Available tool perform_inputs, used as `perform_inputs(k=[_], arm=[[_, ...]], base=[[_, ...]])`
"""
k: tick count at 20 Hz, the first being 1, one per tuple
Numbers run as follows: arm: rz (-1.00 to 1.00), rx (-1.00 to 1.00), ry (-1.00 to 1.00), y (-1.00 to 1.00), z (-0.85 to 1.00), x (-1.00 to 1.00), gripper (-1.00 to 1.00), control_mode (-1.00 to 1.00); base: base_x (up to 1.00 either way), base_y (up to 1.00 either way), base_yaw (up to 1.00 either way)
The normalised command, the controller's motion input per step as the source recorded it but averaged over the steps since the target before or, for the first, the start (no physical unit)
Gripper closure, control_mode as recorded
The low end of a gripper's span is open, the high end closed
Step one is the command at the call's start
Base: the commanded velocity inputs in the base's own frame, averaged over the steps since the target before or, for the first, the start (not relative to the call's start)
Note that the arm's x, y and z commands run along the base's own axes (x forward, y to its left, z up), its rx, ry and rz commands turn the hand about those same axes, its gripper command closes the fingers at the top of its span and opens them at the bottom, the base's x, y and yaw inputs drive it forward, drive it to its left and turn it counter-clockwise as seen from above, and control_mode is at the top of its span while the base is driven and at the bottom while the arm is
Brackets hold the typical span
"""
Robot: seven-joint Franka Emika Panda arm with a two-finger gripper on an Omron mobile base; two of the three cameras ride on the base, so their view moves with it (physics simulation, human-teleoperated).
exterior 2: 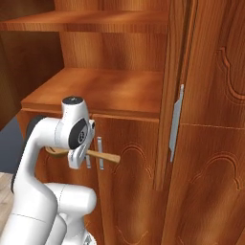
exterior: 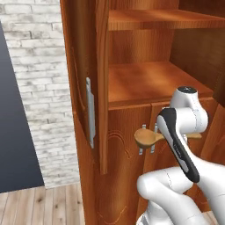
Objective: Organize the utensils by type. Pick up the wooden spoons from the counter and place them in the open cabinet. Then pick up the metallic utensils from the counter and place them in the open drawer.
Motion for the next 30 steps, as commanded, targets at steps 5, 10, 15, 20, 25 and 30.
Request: perform_inputs(k=[5,10,15,20,25,30], arm=[[0.00,0.00,0.00,0.00,0.00,0.00,1.00,1.00],[0.06,0.02,-0.15,-0.01,0.11,-0.04,1.00,-1.00],[0.08,0.10,-0.37,0.00,0.45,-0.04,1.00,-1.00],[0.09,0.01,-0.28,0.04,0.59,0.02,1.00,-1.00],[0.10,0.00,-0.34,0.16,0.59,0.21,1.00,-1.00],[0.06,0.01,-0.26,0.31,0.61,0.47,1.00,-1.00]], base=[[0.04,-0.06,0.01],[0.00,0.00,0.04],[0.00,0.00,0.00],[0.00,0.00,0.00],[0.00,0.00,0.00],[0.00,0.00,0.00]])
